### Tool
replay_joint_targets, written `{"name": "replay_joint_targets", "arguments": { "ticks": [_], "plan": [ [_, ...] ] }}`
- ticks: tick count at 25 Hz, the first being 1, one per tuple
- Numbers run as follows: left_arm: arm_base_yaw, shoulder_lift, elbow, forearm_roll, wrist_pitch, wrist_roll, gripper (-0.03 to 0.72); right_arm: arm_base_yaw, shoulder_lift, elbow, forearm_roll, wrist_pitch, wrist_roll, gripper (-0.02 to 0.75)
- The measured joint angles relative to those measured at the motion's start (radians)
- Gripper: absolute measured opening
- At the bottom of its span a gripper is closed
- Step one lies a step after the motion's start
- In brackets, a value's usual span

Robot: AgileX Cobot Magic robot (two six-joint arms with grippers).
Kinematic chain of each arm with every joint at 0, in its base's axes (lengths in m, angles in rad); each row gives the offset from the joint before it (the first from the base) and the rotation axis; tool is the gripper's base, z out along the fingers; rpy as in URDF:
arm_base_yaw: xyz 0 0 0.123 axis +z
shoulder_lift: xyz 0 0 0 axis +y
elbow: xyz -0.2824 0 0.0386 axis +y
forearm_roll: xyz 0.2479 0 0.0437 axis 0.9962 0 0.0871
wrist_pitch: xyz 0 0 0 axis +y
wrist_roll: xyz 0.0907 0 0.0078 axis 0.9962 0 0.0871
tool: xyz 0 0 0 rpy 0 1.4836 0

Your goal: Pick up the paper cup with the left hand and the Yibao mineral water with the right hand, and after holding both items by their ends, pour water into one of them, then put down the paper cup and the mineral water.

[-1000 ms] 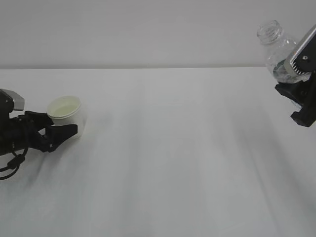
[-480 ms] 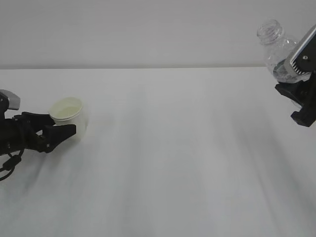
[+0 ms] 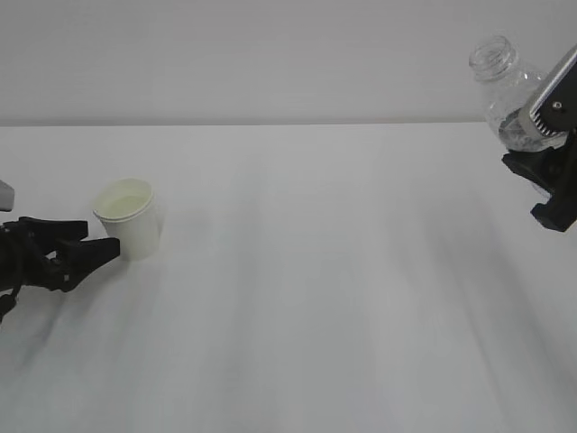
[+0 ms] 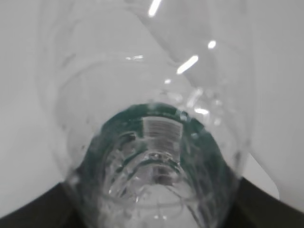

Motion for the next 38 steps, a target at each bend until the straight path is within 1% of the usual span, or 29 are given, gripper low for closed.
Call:
{"name": "replay_joint_targets", "arguments": {
  "ticks": [4,7,11,26,33,38],
  "plan": [
    [0.030,-0.014,0.022,0.000,0.000,0.000,0.620,0.000,0.000,0.000,0.000,0.000,0.000,0.427],
    [0.037,-0.040,0.045,0.000,0.000,0.000,0.613,0.000,0.000,0.000,0.000,0.000,0.000,0.427],
    [0.037,-0.092,0.073,0.000,0.000,0.002,0.603,0.000,0.000,0.000,0.000,0.000,0.000,0.427],
    [0.037,-0.261,0.092,-0.010,-0.002,0.006,0.580,0.000,0.000,0.000,0.000,0.000,0.000,0.426],
    [0.037,-0.298,0.140,-0.021,-0.002,0.000,0.575,0.000,0.000,0.000,0.000,0.000,0.000,0.426],
    [0.037,-0.366,0.167,-0.021,-0.002,0.000,0.575,0.000,0.000,0.000,0.000,0.000,0.000,0.426]
  ]
}}
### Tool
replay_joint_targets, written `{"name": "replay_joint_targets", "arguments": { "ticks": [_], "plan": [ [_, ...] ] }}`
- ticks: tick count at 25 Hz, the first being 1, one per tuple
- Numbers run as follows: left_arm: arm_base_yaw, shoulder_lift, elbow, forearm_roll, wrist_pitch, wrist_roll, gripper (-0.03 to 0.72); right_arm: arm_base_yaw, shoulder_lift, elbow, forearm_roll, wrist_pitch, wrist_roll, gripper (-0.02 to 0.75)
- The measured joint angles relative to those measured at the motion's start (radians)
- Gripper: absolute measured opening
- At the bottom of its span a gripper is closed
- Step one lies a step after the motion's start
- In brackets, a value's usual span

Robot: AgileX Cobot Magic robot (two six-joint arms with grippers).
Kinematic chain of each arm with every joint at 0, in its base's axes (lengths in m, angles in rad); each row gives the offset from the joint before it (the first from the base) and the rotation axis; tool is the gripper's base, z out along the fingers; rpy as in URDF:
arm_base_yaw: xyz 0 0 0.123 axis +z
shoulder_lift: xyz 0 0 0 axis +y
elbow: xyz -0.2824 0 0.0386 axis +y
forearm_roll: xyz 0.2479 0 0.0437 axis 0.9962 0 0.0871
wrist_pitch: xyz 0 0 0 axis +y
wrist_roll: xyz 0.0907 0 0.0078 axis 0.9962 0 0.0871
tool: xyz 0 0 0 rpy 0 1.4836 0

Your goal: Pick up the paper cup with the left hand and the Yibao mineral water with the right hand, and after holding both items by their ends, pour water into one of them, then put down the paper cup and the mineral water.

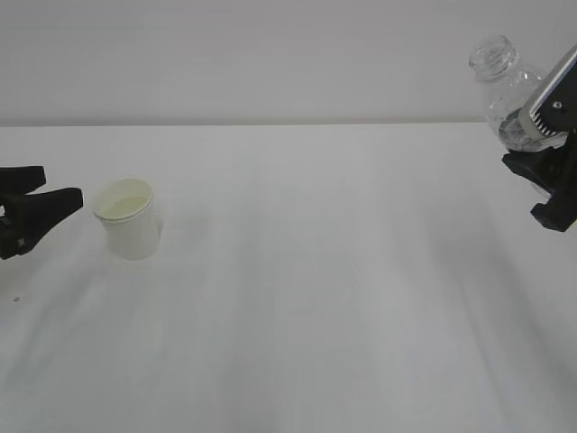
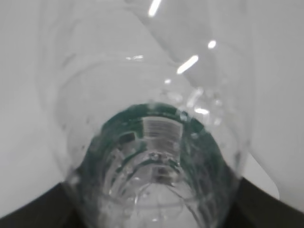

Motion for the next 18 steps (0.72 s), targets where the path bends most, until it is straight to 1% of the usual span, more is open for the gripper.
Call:
{"name": "replay_joint_targets", "arguments": {
  "ticks": [10,15,18],
  "plan": [
    [0.000,-0.104,0.005,0.007,0.000,-0.048,0.573,0.000,0.000,0.000,0.000,0.000,0.000,0.426],
    [0.000,-0.122,0.005,0.053,0.000,-0.091,0.563,0.000,0.007,0.000,0.000,0.000,0.013,0.426],
    [0.000,-0.136,0.005,0.076,0.000,-0.097,0.550,0.000,0.021,0.000,0.000,0.000,0.023,0.426]
  ]
}}
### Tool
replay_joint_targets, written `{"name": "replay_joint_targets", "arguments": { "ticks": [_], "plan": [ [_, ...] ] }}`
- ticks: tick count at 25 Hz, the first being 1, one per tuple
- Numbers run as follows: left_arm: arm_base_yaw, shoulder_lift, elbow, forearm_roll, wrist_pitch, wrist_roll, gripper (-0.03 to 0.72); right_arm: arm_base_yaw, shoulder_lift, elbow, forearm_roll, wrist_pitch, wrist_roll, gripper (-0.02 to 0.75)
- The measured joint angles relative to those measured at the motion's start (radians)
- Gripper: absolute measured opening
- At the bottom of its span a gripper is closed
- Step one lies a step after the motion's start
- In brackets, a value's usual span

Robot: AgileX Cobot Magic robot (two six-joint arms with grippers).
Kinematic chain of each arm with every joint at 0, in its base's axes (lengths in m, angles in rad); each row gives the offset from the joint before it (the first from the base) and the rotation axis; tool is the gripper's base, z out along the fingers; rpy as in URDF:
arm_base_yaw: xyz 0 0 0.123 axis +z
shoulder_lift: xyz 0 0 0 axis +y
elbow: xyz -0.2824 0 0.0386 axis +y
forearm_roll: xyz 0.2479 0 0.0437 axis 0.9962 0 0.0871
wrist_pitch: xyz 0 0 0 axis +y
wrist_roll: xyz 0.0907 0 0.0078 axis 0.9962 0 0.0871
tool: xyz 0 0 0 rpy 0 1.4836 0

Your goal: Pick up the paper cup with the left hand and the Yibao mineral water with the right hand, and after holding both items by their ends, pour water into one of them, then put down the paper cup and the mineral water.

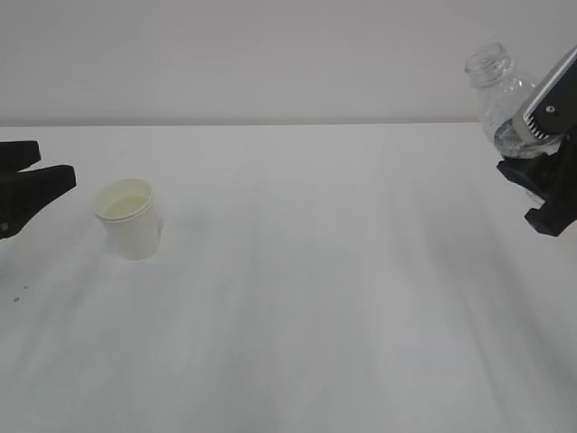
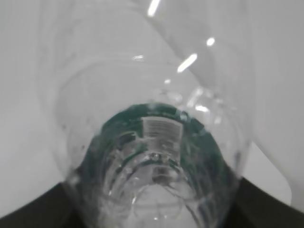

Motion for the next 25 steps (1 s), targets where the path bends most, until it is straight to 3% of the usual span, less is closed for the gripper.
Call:
{"name": "replay_joint_targets", "arguments": {
  "ticks": [25],
  "plan": [
    [0.000,-0.013,0.002,0.011,0.000,-0.008,0.540,0.000,0.011,0.072,0.000,-0.025,0.050,0.426]
  ]
}}
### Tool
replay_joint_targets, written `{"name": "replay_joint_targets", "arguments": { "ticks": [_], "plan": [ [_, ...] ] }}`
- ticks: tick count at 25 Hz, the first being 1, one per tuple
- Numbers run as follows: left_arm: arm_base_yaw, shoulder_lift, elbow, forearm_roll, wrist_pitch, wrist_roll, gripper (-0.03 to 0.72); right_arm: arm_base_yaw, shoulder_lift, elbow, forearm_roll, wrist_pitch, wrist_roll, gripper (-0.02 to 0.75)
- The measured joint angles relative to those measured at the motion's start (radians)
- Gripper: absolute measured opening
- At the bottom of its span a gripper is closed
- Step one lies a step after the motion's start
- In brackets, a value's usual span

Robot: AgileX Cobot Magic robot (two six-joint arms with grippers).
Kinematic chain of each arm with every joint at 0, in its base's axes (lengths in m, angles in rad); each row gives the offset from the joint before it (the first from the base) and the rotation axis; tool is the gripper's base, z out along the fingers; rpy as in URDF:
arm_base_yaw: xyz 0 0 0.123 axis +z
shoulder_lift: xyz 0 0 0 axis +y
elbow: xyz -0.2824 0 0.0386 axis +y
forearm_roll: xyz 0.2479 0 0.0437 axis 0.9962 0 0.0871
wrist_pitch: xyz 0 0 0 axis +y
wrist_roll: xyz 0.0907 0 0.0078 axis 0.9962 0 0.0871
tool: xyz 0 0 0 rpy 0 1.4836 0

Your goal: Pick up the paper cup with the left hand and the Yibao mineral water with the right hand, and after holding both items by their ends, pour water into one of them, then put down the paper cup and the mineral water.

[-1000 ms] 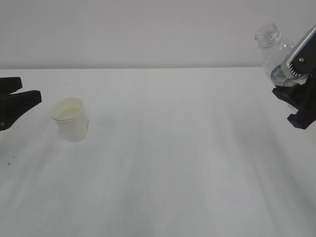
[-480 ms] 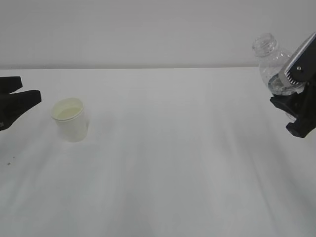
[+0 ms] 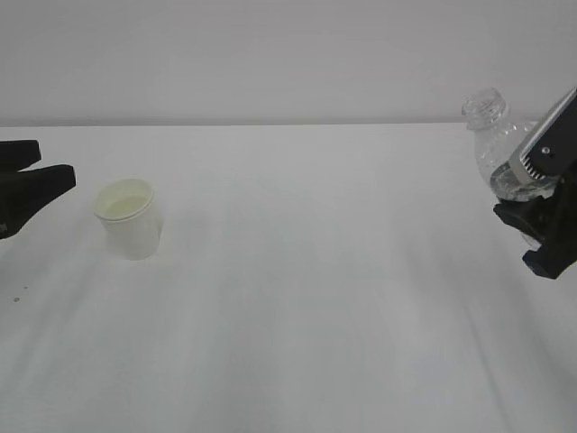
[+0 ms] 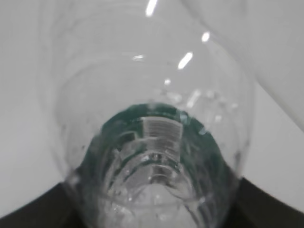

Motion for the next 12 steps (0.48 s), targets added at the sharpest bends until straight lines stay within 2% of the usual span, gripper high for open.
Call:
{"name": "replay_joint_targets", "arguments": {
  "ticks": [12],
  "plan": [
    [0.000,0.000,0.000,0.003,0.000,-0.005,0.539,0.000,0.051,0.024,0.000,-0.011,0.016,0.426]
  ]
}}
